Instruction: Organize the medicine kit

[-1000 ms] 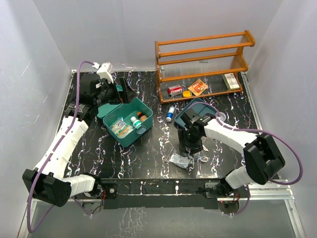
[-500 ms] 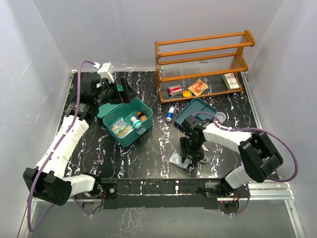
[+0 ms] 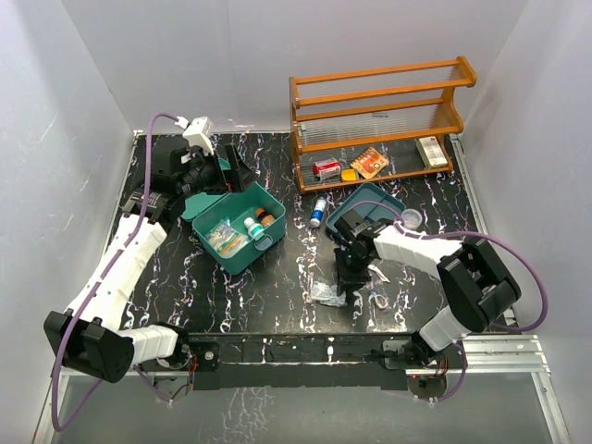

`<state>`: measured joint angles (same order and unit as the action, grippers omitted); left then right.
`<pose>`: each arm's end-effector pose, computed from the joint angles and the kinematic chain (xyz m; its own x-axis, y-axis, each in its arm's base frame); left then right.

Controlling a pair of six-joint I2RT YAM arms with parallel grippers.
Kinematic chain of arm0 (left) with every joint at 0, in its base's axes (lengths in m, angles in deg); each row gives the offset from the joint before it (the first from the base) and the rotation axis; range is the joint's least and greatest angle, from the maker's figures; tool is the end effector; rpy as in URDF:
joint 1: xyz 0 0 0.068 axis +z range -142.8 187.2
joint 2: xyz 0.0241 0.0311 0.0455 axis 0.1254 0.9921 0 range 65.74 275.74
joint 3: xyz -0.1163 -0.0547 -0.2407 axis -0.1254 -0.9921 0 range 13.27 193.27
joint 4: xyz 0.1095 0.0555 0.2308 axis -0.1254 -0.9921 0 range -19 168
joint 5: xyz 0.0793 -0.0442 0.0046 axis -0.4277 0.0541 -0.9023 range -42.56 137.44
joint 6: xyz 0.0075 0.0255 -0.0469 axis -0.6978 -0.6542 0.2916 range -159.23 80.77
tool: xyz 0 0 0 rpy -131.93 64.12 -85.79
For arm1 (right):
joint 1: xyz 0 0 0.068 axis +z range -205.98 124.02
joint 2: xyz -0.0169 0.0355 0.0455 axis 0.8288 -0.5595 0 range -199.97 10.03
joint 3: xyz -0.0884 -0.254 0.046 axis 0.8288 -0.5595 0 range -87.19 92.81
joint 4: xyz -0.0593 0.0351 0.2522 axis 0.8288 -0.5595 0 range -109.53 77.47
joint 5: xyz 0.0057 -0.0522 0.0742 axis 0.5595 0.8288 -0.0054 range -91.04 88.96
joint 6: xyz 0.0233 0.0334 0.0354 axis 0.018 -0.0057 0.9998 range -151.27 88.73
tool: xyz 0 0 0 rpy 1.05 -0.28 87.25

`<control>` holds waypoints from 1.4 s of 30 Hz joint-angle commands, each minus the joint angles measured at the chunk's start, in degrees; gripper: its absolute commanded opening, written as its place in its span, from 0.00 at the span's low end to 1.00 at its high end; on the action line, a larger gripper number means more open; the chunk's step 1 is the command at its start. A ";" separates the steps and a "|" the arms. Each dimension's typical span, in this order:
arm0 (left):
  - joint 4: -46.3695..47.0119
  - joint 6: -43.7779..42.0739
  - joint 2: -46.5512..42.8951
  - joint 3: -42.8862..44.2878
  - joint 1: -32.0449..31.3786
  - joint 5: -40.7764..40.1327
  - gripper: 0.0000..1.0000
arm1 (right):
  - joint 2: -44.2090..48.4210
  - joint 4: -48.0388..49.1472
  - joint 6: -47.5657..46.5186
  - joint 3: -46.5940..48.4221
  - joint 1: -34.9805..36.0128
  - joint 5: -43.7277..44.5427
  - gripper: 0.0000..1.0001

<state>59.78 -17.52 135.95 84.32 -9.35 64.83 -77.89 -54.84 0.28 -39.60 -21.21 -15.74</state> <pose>0.2632 -0.0894 0.3932 -0.4680 -0.2292 -0.8535 0.4006 0.8059 -0.4360 0.2001 0.1498 0.1570 -0.9969 -0.0757 0.0225 -0.0664 0.9573 0.2815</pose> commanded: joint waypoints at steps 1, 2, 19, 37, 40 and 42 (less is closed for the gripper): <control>0.99 0.35 -0.07 0.69 0.20 1.48 0.99 | -0.57 4.70 -1.13 3.09 0.02 5.58 0.11; 0.92 0.33 -0.08 0.74 0.21 1.51 0.99 | -0.16 4.42 -1.14 3.73 -0.01 6.15 0.10; 5.91 5.44 -0.29 -3.92 0.21 15.68 0.99 | 12.05 11.02 -0.60 13.58 -0.03 9.81 0.08; 18.07 16.91 4.26 -9.58 0.20 26.99 0.74 | 7.30 28.60 -0.57 25.18 0.04 -1.78 0.12; 19.18 17.56 4.86 -9.98 0.21 26.05 0.66 | 6.91 29.71 -0.98 25.09 -0.04 -3.79 0.12; 19.65 17.61 4.93 -9.79 0.20 25.73 0.61 | 6.72 30.14 -1.14 24.95 0.02 -4.80 0.12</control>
<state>76.00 -1.45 140.78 74.51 -9.35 89.66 -71.35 -30.45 -0.53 -17.17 -21.17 -16.81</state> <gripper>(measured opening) 0.646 0.118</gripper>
